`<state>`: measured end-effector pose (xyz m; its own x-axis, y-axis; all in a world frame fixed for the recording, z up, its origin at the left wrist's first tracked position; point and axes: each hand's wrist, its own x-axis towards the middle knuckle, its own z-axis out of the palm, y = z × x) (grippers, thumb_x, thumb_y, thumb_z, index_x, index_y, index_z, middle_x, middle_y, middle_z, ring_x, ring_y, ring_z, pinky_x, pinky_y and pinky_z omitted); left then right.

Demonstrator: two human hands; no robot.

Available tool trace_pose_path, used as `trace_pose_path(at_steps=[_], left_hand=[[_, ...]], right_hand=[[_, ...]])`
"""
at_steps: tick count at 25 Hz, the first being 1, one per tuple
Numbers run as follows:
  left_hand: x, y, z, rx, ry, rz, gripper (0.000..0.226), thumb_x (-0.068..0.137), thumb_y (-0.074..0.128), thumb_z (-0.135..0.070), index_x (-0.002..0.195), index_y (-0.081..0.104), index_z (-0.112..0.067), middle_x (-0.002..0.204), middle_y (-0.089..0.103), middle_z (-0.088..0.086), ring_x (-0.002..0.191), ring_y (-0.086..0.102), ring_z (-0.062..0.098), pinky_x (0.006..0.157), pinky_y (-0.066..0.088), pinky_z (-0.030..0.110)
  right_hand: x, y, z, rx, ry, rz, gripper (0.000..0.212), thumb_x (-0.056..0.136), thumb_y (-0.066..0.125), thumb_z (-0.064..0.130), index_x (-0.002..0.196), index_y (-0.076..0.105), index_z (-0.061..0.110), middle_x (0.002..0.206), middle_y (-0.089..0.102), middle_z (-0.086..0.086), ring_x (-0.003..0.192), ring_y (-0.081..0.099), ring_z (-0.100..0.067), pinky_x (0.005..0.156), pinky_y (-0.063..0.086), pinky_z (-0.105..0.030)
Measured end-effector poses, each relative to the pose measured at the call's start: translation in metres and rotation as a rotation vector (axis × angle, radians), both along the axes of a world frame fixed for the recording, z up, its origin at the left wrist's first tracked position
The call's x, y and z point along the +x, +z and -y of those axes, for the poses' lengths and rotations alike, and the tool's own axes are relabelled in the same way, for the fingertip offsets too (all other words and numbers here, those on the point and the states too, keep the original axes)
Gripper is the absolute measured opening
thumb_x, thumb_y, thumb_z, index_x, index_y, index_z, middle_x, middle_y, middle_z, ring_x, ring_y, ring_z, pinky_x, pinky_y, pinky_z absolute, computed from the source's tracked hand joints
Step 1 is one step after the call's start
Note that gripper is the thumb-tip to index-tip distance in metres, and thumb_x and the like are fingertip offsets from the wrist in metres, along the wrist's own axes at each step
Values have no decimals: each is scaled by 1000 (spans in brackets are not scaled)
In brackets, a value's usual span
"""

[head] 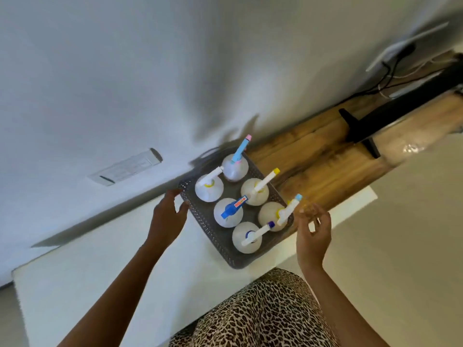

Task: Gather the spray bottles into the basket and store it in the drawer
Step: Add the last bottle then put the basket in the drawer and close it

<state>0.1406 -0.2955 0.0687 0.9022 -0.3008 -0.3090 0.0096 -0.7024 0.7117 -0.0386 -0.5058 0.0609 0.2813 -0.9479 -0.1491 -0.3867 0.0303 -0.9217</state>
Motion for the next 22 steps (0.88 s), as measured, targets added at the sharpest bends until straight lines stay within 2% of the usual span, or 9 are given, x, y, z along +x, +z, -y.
trace_pose_path(at_steps=[1,3,6,9,11,13,16,19,22], left_hand=[[11,-6,3,18,-26,13,31,89,53,-15,119,48,-9,126,58,14,116,52,31,89,36,29],[34,-19,10,57,-54,35,28,91,47,-12,119,48,-8,120,60,20,110,55,35,85,37,31],[72,-47,24,114,-72,4,31,92,38,-7,121,48,-7,122,57,25,108,55,39,89,42,37],[102,-82,46,237,-127,-38,35,92,34,-8,126,45,-7,128,53,25,113,52,40,92,40,37],[116,-106,60,325,-188,-121,37,94,35,-11,130,41,-5,131,50,25,117,49,38,94,39,36],[127,-128,71,401,-286,-182,38,94,36,-16,130,41,-3,133,49,24,119,47,38,95,38,36],[134,-151,83,473,-424,-156,32,93,38,-16,120,48,-3,130,50,24,117,48,39,92,37,37],[135,-157,85,432,-332,-81,26,91,42,-15,112,55,-7,126,56,22,115,49,40,93,40,41],[128,-155,82,399,-262,-5,21,88,44,-13,102,59,-14,116,62,19,107,53,39,85,43,39]], right_hand=[[-11,-12,1,85,-52,-19,32,88,61,12,119,52,14,124,54,-4,110,53,-4,95,46,-22],[-26,-38,0,259,-87,-98,42,89,60,17,128,45,15,133,48,-4,121,47,-13,99,42,-29],[-31,-80,-7,500,-136,-180,53,89,61,18,136,36,14,144,40,-5,131,39,-22,98,35,-30],[-26,-115,-16,704,-224,-152,56,88,60,15,138,35,10,137,45,-11,121,46,-24,99,38,-34],[-23,-130,-20,808,-276,-76,53,89,58,12,137,36,8,122,53,-13,105,53,-22,92,43,-34],[-19,-140,-22,834,-300,-40,48,92,54,12,137,37,9,118,56,-14,96,58,-21,88,48,-36],[-13,-149,-27,784,-255,-98,39,99,43,20,137,37,16,130,53,-15,113,56,-30,100,46,-49],[-6,-147,-29,769,-194,-94,40,100,38,11,140,34,18,134,49,-12,121,50,-31,103,42,-53],[-2,-145,-30,750,-192,-96,47,97,41,1,140,34,17,137,48,-13,124,48,-32,106,39,-54]])
